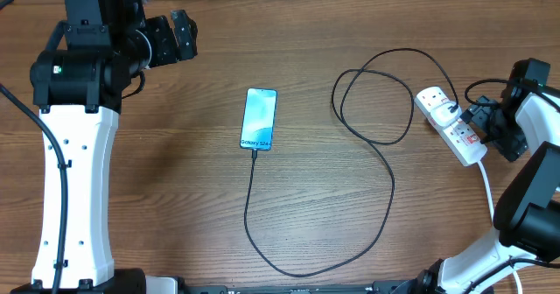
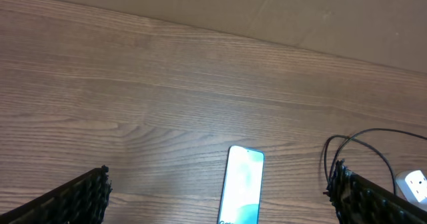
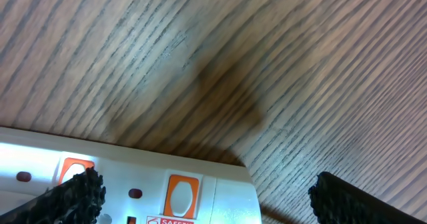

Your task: Plug charger to phone and switch on socket

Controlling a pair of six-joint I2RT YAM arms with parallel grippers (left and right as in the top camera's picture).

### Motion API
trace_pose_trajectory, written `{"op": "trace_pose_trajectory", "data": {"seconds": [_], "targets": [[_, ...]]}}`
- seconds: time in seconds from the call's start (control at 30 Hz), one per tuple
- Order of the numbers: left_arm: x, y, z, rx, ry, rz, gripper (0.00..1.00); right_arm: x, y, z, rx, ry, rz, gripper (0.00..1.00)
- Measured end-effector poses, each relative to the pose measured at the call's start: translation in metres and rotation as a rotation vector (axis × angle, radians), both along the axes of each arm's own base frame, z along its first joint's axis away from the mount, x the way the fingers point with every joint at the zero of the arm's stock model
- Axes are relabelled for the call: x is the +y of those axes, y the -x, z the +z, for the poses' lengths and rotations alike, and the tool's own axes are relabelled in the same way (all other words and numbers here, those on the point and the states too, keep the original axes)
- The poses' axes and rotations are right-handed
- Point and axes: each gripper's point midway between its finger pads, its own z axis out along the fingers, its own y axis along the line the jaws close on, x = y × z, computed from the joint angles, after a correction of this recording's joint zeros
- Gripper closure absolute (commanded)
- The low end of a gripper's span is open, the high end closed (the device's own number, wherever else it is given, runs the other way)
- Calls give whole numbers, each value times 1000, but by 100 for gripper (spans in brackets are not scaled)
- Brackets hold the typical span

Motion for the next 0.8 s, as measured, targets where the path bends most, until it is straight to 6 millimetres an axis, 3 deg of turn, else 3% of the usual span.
{"op": "trace_pose_trajectory", "data": {"seconds": [0.8], "targets": [[1,0,0,0,-3,3,0,2,-14,-1,-64,-15,21,0]]}}
